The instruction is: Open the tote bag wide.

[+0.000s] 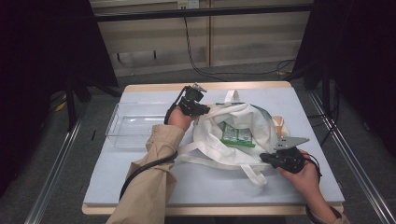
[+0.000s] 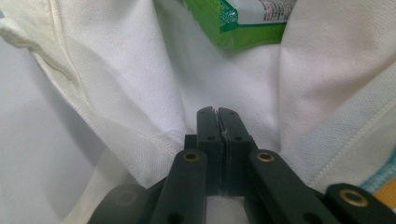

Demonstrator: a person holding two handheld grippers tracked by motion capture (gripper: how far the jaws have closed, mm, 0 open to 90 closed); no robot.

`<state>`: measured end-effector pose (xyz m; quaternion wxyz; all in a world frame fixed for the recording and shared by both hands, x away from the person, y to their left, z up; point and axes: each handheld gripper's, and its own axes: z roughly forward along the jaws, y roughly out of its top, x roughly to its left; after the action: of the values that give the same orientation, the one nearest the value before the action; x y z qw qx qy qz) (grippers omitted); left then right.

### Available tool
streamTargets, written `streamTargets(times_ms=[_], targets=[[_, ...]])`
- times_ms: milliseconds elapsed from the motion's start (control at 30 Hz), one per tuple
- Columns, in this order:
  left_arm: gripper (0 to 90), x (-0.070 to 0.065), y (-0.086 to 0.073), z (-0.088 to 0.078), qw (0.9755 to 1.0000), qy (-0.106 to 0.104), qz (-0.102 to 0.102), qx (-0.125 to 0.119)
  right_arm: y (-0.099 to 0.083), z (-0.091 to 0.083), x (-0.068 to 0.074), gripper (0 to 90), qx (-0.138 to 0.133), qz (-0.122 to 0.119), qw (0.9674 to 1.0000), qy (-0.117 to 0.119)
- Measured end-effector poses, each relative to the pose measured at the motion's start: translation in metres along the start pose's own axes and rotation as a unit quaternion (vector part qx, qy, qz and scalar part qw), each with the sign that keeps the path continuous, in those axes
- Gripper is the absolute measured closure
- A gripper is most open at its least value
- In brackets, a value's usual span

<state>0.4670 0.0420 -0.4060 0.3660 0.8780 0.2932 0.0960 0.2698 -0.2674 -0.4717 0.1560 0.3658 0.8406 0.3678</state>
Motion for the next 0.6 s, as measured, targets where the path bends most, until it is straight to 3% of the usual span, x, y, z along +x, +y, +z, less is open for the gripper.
streamTargets(times_ms=[600], targets=[[83.6,-0.0009,-0.0038,0.0089,0.9999,0.004,-0.008,0.011,-0.0044,0.0036,-0.0005,88.7,0.008,0.001,1.0,0.0]])
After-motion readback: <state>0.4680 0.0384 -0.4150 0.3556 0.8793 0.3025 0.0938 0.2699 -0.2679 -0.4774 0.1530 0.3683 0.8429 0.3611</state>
